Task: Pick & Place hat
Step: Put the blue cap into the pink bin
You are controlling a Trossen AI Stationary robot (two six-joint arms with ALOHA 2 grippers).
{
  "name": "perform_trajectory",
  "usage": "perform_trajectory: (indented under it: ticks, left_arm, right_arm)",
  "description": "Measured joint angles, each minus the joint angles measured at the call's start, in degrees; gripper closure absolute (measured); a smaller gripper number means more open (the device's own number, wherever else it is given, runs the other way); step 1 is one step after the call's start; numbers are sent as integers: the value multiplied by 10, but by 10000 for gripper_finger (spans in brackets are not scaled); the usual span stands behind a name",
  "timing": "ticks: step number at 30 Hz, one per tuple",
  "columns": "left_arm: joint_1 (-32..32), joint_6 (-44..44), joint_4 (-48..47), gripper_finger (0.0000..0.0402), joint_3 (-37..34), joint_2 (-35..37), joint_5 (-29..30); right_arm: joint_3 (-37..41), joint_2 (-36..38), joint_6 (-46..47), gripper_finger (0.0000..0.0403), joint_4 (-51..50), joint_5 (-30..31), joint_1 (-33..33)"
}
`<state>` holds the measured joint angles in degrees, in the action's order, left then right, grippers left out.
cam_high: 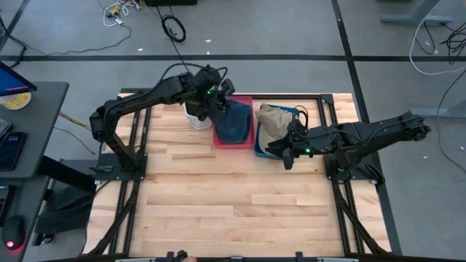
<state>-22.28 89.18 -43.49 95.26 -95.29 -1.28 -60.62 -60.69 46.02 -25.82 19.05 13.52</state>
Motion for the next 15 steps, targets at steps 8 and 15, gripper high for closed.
perform_trajectory:
  ticks: [8, 15]
  left_arm:
    - [-8, 0, -1, 401, 0, 0, -5]
    - [-8, -11, -15, 401, 0, -20, -6]
  right_arm:
    - [0, 0, -4, 256, 0, 0, 0]
    - [0, 0, -4, 256, 0, 0, 0]
